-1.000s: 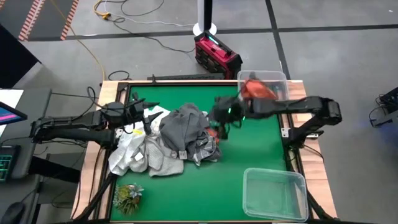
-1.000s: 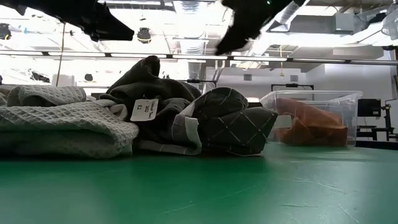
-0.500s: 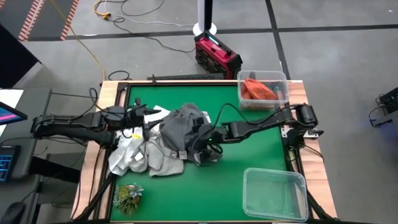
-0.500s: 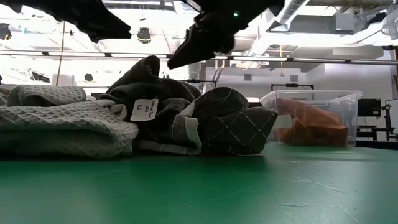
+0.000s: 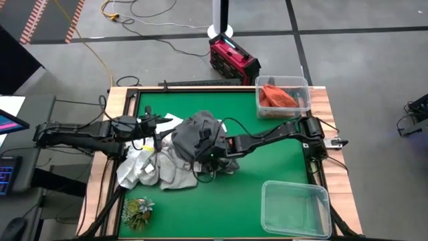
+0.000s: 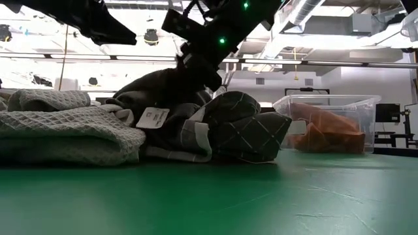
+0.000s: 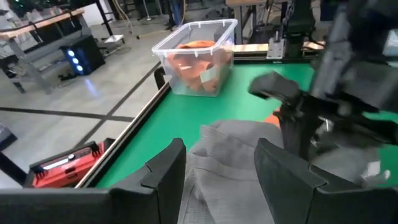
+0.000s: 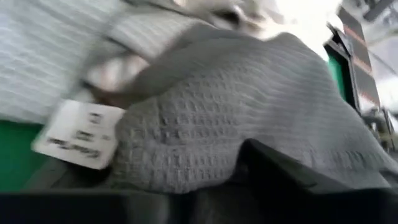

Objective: Sort towels by color in basket
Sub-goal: Put the gray towel into the top transparent bin

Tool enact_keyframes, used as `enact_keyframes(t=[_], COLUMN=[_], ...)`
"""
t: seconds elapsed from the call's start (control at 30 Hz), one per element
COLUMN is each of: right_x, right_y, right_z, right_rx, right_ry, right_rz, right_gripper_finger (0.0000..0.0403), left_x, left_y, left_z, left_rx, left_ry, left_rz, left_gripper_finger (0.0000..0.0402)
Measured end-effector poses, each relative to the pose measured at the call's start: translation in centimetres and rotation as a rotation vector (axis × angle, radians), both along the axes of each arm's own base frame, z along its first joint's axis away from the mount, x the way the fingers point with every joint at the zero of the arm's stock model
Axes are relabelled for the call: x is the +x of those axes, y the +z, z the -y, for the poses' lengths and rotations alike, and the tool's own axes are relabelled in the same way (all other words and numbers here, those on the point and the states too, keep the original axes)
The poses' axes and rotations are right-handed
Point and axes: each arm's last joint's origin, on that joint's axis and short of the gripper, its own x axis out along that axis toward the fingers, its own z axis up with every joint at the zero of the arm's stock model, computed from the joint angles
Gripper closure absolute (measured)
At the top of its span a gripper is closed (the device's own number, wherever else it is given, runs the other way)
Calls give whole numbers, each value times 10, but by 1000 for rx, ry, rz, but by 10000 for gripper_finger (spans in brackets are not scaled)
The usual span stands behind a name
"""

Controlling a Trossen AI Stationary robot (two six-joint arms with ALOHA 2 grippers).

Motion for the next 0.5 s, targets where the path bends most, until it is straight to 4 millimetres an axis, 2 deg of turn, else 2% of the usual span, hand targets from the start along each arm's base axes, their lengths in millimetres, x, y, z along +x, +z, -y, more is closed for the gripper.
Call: enact_keyframes(t=[0.13,0.17,0.27,0.5], right_x=[-4,-6,-13,-46], right_y=[5,7,24,100], right_z=[10,12,15,25], right_rx=[18,17,32,25], right_ry=[-23,-27,-46,-113], right_rz=[-18,-26,2,186], right_gripper_finger=[367,376,370,375], left_x=[3,4,4,3], left_y=[-2,-3,-3,-3], left_z=[0,0,0,0], left_rx=[2,3,3,12], left_ry=[1,1,2,2], left_rz=[-21,-25,-28,-25], left_gripper_finger=[221,221,221,221])
